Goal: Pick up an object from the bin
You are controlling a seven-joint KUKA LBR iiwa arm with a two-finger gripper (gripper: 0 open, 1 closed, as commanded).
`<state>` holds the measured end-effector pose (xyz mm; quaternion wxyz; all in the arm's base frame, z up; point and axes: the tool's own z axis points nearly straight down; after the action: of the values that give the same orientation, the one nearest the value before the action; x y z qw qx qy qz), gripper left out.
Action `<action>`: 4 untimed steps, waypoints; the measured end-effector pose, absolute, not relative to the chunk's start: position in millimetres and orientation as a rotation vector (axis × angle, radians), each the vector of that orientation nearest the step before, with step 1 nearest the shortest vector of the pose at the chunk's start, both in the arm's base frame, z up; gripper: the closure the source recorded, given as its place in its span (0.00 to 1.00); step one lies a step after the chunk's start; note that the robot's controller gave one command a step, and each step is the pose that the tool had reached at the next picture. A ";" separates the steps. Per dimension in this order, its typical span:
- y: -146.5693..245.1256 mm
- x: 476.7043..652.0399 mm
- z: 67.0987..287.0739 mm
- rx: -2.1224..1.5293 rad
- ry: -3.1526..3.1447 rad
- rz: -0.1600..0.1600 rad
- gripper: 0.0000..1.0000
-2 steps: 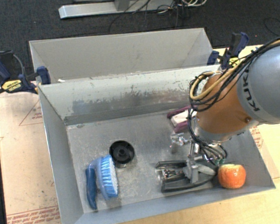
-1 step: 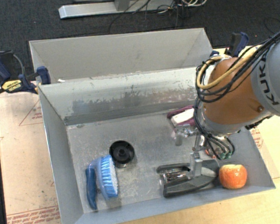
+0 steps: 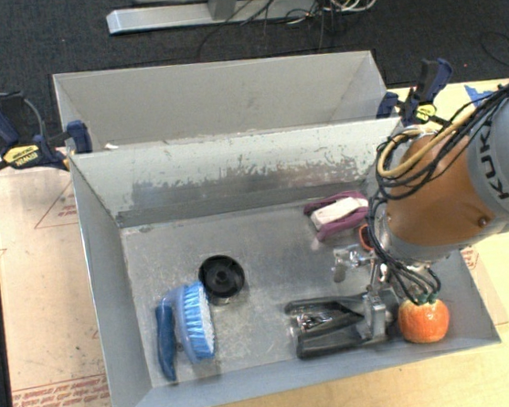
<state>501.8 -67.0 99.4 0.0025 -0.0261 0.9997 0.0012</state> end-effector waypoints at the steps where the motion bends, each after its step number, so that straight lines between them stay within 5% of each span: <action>1: -20.4 487.9 74.8 -0.632 3.044 -0.015 0.00; 2: -22.3 501.5 74.7 -0.297 3.105 0.009 1.00; 4: -21.7 501.3 87.8 -0.298 3.104 0.009 1.00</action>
Offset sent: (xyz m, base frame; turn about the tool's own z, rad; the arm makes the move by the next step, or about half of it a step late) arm -0.0052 0.0411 -0.0294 -0.1370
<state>501.3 -21.7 87.8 0.0117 -0.0956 0.9953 0.0030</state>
